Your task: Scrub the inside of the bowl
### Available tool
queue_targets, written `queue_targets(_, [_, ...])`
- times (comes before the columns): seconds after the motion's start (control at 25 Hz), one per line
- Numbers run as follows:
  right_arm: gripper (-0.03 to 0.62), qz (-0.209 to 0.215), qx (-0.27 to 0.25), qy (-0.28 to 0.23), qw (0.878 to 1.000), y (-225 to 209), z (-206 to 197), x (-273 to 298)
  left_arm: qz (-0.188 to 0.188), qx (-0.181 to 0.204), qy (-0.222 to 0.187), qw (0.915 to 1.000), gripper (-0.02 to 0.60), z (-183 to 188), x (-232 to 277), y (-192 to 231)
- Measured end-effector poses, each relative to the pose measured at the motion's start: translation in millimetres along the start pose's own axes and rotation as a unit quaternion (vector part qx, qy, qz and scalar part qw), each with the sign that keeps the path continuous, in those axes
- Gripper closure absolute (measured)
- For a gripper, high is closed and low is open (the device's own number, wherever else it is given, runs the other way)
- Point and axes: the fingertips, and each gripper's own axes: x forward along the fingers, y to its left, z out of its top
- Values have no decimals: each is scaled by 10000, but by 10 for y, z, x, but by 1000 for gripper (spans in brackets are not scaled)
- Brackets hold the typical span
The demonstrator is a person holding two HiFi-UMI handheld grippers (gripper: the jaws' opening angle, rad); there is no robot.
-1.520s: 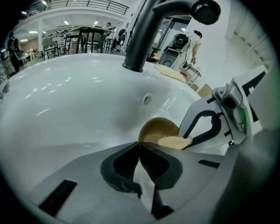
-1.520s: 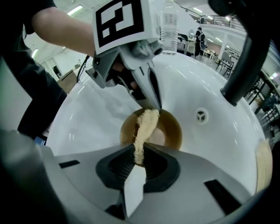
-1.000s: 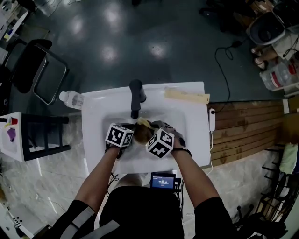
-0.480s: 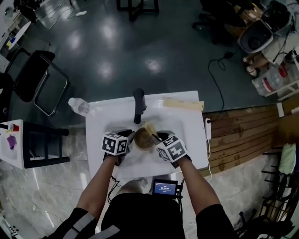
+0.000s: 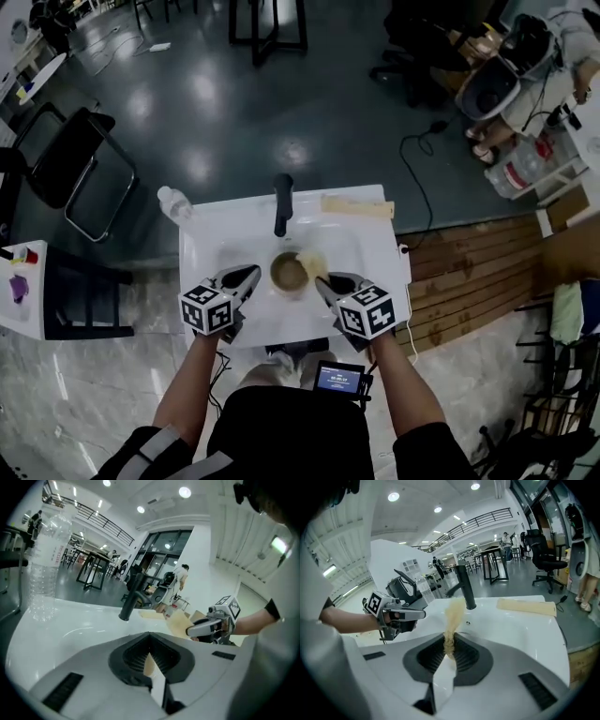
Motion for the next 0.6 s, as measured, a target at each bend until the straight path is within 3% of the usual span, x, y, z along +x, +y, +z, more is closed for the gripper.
queue_targets(0.24, [554, 129, -14, -328, 9994, 243, -83, -447, -721, 76, -800, 9942, 578, 99, -384, -594])
queue_targets(0.6, [554, 274, 18, -783, 9966, 473, -562, -1082, -693, 345, -1023, 9917, 578, -399, -700, -1523])
